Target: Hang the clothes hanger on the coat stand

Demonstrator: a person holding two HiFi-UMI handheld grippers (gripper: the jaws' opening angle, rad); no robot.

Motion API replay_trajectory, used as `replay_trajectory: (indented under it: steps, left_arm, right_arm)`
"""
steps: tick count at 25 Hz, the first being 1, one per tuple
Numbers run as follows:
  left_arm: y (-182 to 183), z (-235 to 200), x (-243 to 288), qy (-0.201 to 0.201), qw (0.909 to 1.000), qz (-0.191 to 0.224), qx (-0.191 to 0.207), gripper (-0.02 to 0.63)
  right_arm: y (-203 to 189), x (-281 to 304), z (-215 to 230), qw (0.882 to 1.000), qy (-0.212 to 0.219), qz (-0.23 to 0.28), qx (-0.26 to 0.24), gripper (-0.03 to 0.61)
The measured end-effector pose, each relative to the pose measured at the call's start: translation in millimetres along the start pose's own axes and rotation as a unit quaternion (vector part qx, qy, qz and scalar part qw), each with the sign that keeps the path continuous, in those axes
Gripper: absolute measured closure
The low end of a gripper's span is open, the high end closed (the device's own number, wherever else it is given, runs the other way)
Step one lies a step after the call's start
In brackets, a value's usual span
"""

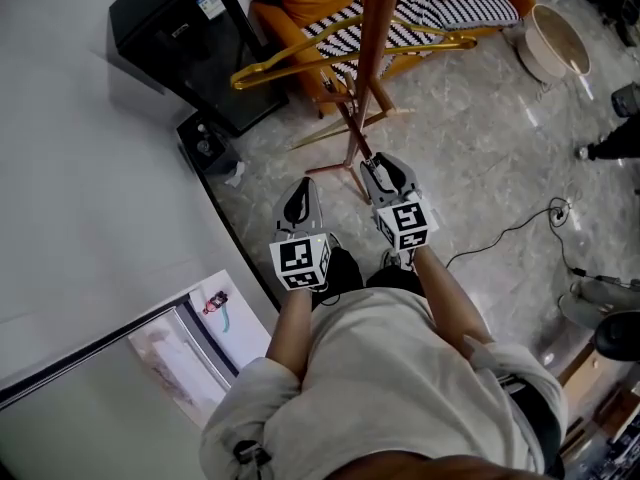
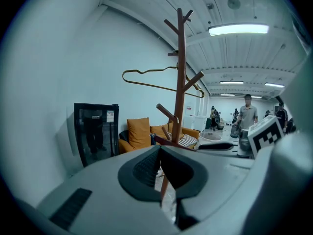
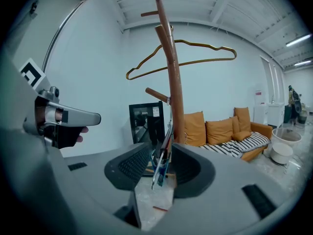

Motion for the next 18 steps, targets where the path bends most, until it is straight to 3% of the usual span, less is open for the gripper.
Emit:
replay_trajectory:
  steps: [13,18]
  left_arm:
    - [-6,36,-35,0.033,0.9994,0.008,-0.007,0.603]
    - [-10,64,-54,0.042,0.9989,0.016,-0.010,0.603]
  right_arm:
    - [9,-54,-5,0.999,0.046,0.020,-0.021,0.446]
    - [14,-92,3,0.997,0.045,0.036,-0.045,0.466]
Point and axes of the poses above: the fingertips, and each gripper's own axes: x forward along the fingers, z to its right, y out of its top, the point moved 1 cm from there along -x, backward along the fingers, and after that the axes turned 1 degree about x, right-handed, at the moved point
